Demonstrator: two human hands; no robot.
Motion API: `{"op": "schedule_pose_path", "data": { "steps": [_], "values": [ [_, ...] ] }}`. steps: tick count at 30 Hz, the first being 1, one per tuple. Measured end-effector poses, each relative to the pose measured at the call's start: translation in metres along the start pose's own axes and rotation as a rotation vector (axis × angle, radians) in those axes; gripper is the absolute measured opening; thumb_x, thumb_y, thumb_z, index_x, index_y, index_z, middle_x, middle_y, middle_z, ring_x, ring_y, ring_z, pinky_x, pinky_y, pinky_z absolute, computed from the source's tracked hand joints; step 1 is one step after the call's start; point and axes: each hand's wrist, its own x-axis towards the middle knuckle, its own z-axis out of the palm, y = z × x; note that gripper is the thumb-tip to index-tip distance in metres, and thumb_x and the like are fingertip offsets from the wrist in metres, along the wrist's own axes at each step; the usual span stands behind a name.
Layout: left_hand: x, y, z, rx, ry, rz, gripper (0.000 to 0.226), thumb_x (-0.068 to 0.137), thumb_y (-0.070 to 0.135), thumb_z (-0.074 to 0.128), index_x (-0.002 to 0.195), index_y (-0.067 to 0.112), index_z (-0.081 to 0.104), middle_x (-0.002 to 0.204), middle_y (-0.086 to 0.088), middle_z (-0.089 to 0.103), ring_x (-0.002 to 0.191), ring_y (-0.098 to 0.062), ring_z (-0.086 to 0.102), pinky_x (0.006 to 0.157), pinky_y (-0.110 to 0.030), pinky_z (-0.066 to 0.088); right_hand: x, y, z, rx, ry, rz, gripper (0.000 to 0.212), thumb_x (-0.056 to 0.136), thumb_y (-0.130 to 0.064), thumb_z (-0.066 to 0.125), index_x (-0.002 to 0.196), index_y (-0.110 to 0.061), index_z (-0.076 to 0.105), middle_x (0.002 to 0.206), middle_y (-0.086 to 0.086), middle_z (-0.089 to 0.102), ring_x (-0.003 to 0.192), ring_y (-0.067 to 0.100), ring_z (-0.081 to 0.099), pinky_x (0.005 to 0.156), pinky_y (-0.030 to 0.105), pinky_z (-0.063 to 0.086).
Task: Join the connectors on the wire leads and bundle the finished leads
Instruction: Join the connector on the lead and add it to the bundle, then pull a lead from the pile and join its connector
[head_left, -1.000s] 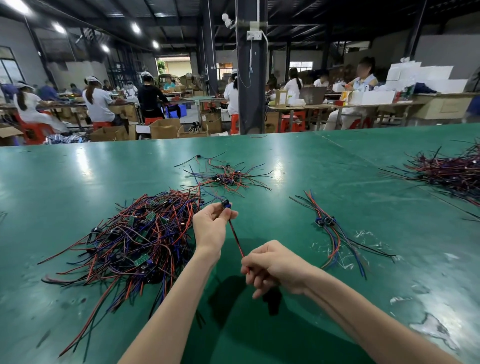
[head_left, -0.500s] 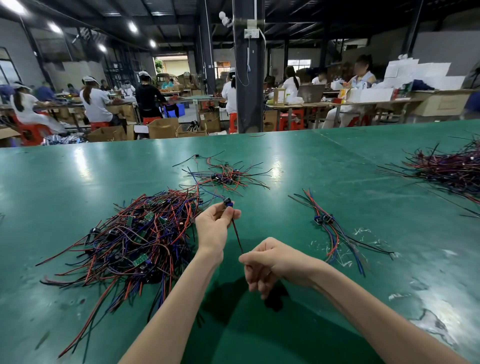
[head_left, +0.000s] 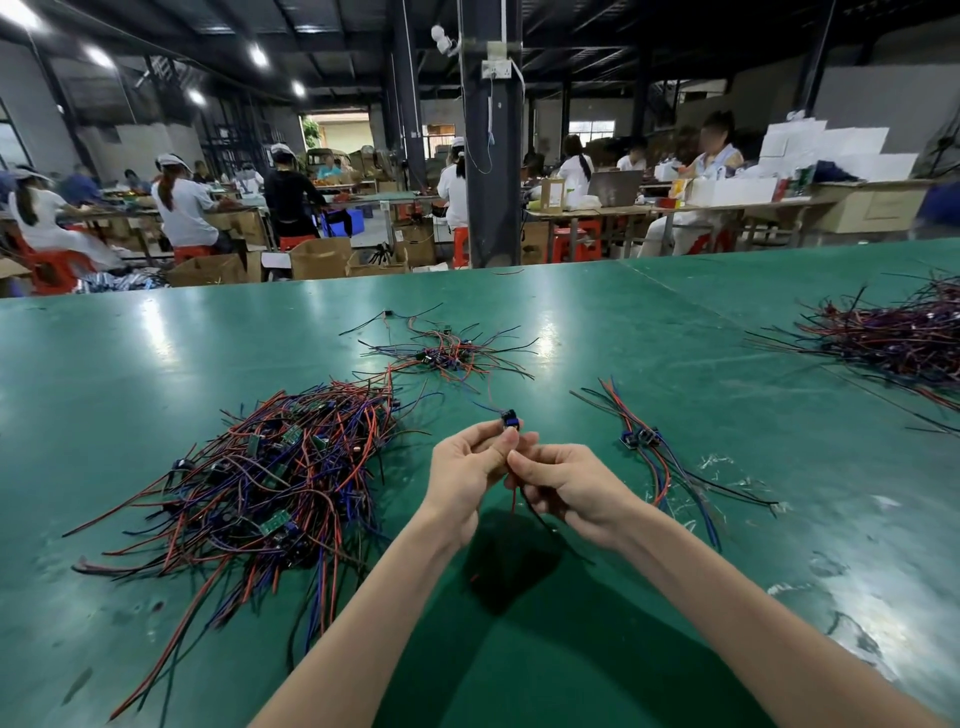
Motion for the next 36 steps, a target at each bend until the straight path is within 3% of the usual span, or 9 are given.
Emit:
{"op": "schedule_pose_path", "data": {
  "steps": [4,9,15,19,25,32,36],
  "values": [
    [0.001,0.0,-0.005,0.045,0.025,0.033,0.006,0.086,0.0,0.06,0.091,0.0,0.061,0.073,-0.006,0.073,0.061,-0.013,0.069,0.05,-0.019,0.051,0.0,0.0,0.003,0.048,-0.024,0.086,0.015,0.089,-0.006,0.061,0.074,-0.002,0.062,0.053,0.002,0.06,0.039,0.001,0.044,0.036,0.012,0.036],
    [0.011,0.001,-0.018,0.21,0.199,0.194,0.007,0.087,-0.002,0.059,0.088,0.005,0.062,0.062,0.004,0.071,0.06,-0.001,0.066,0.062,-0.012,0.05,-0.003,0.005,0.011,-0.032,-0.072,0.18,0.015,0.085,-0.005,0.066,0.071,-0.002,0.066,0.052,0.003,0.061,0.036,0.002,0.04,0.035,0.012,0.033],
    [0.019,0.002,-0.034,0.331,0.344,0.272,0.015,0.089,0.0,0.061,0.082,0.013,0.062,0.061,0.008,0.07,0.066,-0.003,0.066,0.072,-0.013,0.05,-0.007,0.007,0.018,-0.067,-0.122,0.276,0.018,0.083,-0.001,0.067,0.066,-0.005,0.063,0.054,0.007,0.062,0.037,0.003,0.04,0.036,0.013,0.034],
    [0.022,-0.002,-0.036,0.411,0.354,0.308,0.013,0.088,0.0,0.062,0.085,0.012,0.063,0.063,0.009,0.069,0.069,-0.007,0.065,0.074,-0.014,0.05,-0.01,0.006,0.017,-0.086,-0.137,0.305,0.019,0.085,0.002,0.064,0.067,-0.003,0.059,0.052,0.008,0.061,0.036,0.004,0.039,0.036,0.012,0.032],
    [0.025,-0.004,-0.041,0.458,0.401,0.303,0.007,0.088,0.002,0.063,0.091,0.008,0.063,0.064,0.01,0.069,0.065,0.0,0.065,0.073,-0.011,0.05,-0.014,0.006,0.019,-0.141,-0.168,0.344,0.019,0.088,0.005,0.059,0.07,-0.002,0.057,0.051,0.007,0.057,0.033,0.002,0.035,0.032,0.012,0.027],
    [0.023,-0.006,-0.039,0.489,0.37,0.297,0.009,0.089,0.003,0.063,0.088,0.011,0.063,0.068,0.005,0.071,0.07,-0.008,0.068,0.078,-0.02,0.052,-0.012,0.007,0.014,-0.152,-0.128,0.433,0.018,0.092,0.005,0.051,0.077,-0.002,0.055,0.056,0.007,0.049,0.03,0.002,0.026,0.028,0.012,0.019],
    [0.021,-0.002,-0.038,0.359,0.346,0.266,0.007,0.09,-0.002,0.059,0.09,0.005,0.061,0.072,-0.008,0.071,0.067,-0.015,0.071,0.066,-0.023,0.056,-0.012,0.008,0.013,-0.214,-0.116,0.374,0.015,0.092,0.002,0.055,0.078,-0.003,0.058,0.054,0.005,0.054,0.032,0.002,0.032,0.029,0.012,0.022]
  ]
}}
